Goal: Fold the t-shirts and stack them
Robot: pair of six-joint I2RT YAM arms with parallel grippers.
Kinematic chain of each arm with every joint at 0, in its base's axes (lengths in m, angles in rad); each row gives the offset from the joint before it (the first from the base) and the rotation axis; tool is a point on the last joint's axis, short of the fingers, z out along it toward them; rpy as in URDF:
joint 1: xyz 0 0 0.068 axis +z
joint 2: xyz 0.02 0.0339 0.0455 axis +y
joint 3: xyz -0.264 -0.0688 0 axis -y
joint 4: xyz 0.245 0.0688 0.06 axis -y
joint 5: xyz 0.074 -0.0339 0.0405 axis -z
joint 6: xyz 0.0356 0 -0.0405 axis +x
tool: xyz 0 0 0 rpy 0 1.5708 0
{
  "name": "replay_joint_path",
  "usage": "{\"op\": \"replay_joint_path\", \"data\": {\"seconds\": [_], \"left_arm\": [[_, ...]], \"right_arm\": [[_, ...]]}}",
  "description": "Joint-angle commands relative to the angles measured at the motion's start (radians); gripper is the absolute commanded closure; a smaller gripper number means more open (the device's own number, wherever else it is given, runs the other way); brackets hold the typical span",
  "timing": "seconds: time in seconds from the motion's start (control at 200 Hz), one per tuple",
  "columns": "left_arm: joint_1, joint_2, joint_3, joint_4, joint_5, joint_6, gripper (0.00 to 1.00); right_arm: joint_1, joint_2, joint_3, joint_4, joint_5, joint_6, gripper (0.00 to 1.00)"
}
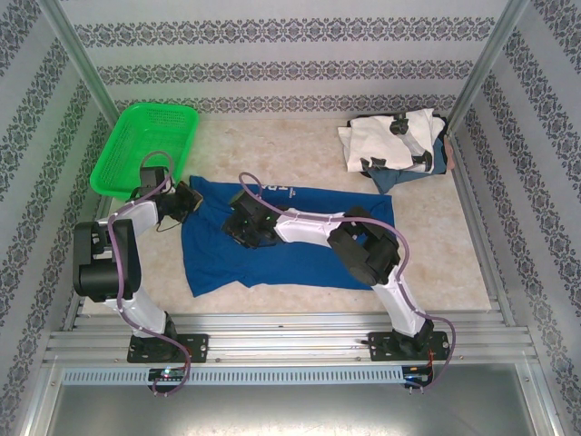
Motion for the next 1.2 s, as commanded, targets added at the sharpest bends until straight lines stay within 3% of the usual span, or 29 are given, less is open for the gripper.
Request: {"op": "replay_joint_path", "data": {"seconds": [0.0,0.245,0.345,0.61,1.194], "left_arm": [[0.014,-0.02,-0.02,0.024,0.022,0.009,1.0],[0.016,-0.025,-0.028,0.019,0.035,0.024,1.0],[0.016,-0.03,-0.036,0.014,0.055,0.037,1.0],[0.024,-0.052,-0.063,-0.004,0.077,0.067,1.0],[0.042,-0.242,-0.1,-0.21,0.079,0.158,1.0]], "right_arm": [[-0.013,0.041,0.041,-0.063,0.012,0.005,0.59],[-0.024,0.036,0.051,-0.083,0.049,-0.008,0.7],[-0.034,0.025,0.065,-0.09,0.069,-0.031,0.82],[-0.048,0.037,0.107,-0.11,0.046,-0.055,1.0],[-0.073,-0.104,0.041,-0.134,-0.086,-0.168,1.0]]}}
